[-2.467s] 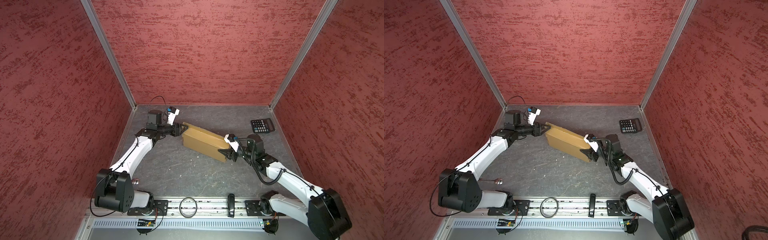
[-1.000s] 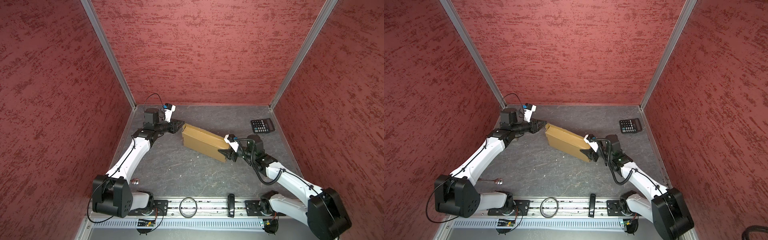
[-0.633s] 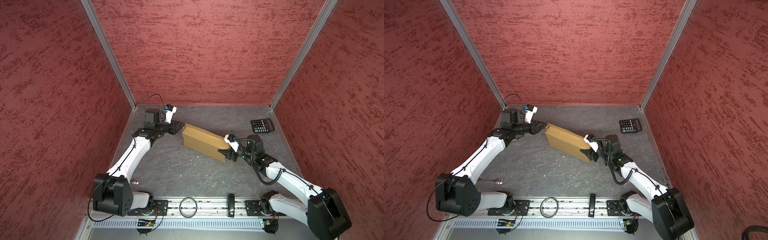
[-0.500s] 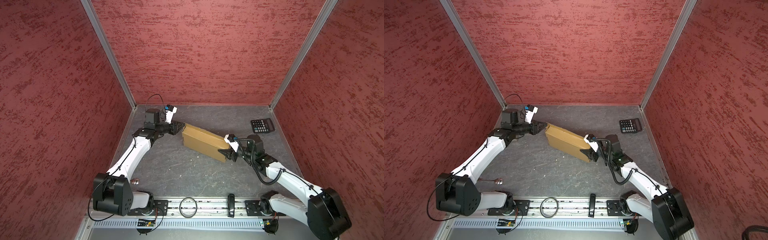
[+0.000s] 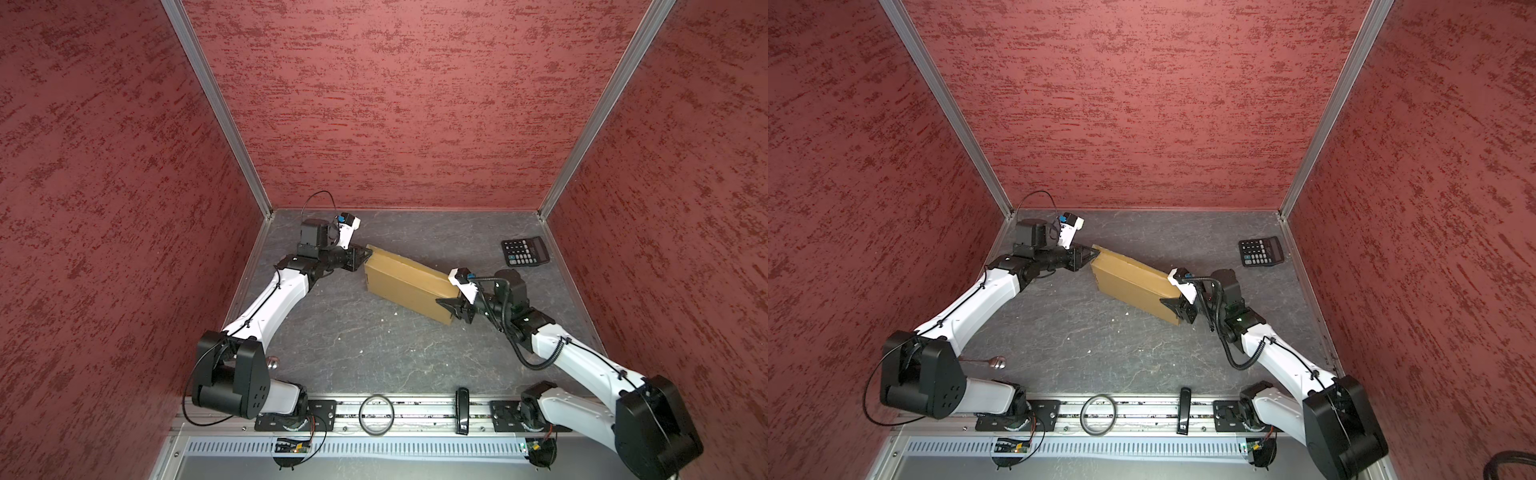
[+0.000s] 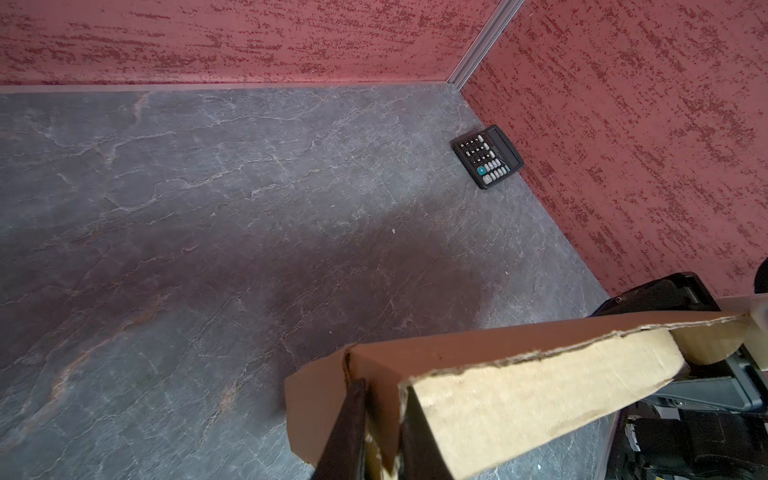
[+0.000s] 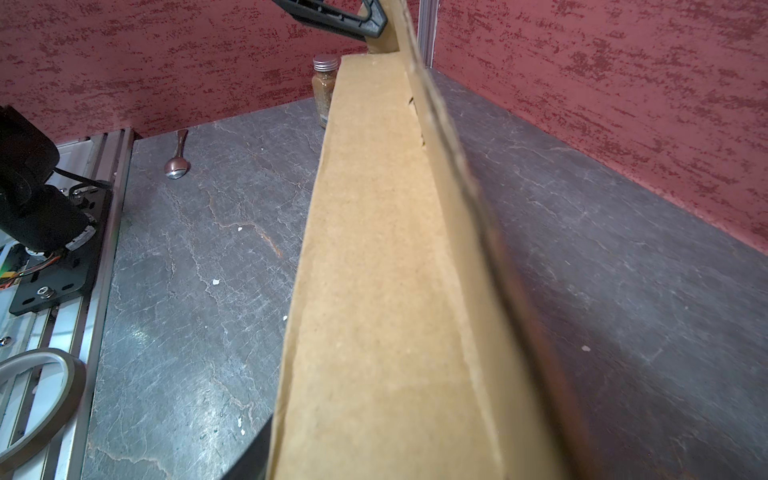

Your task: Fold the paper box

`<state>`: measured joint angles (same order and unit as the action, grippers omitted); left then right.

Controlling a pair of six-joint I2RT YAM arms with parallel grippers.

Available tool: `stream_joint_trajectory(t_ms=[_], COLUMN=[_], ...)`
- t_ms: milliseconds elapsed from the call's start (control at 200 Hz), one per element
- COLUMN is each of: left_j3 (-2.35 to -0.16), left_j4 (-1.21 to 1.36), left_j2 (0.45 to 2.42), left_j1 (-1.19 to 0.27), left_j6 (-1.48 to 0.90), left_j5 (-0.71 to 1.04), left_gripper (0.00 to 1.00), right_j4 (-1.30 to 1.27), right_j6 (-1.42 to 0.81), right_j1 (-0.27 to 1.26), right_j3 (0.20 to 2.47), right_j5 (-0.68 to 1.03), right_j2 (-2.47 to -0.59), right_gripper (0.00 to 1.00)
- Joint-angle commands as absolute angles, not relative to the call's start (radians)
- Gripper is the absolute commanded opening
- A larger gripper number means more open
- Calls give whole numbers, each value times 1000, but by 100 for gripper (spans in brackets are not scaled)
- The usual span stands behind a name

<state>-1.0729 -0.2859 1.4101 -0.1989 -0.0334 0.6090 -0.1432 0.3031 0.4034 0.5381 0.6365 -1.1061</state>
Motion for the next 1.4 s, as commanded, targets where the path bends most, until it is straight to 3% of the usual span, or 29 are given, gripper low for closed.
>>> stream_joint_trajectory(t_ms=[0,892,1398], left_j3=[-1071,-988,-962], left_j4=[-255,-222,-191], left_j2=[1409,1431,1433], left_j1=[-205,-266,-285], left_j6=[-33,-11,-30], left_j5=[573,425,368], left_gripper=[15,11,9], right_j4=[-200,-251,-224], right_j6=[299,268,261], right_j1=[410,410,410], right_j3=[526,491,485], right_j5=[640,648,641], right_j2=[-1111,-1152,-1129], right_gripper=[36,37,46])
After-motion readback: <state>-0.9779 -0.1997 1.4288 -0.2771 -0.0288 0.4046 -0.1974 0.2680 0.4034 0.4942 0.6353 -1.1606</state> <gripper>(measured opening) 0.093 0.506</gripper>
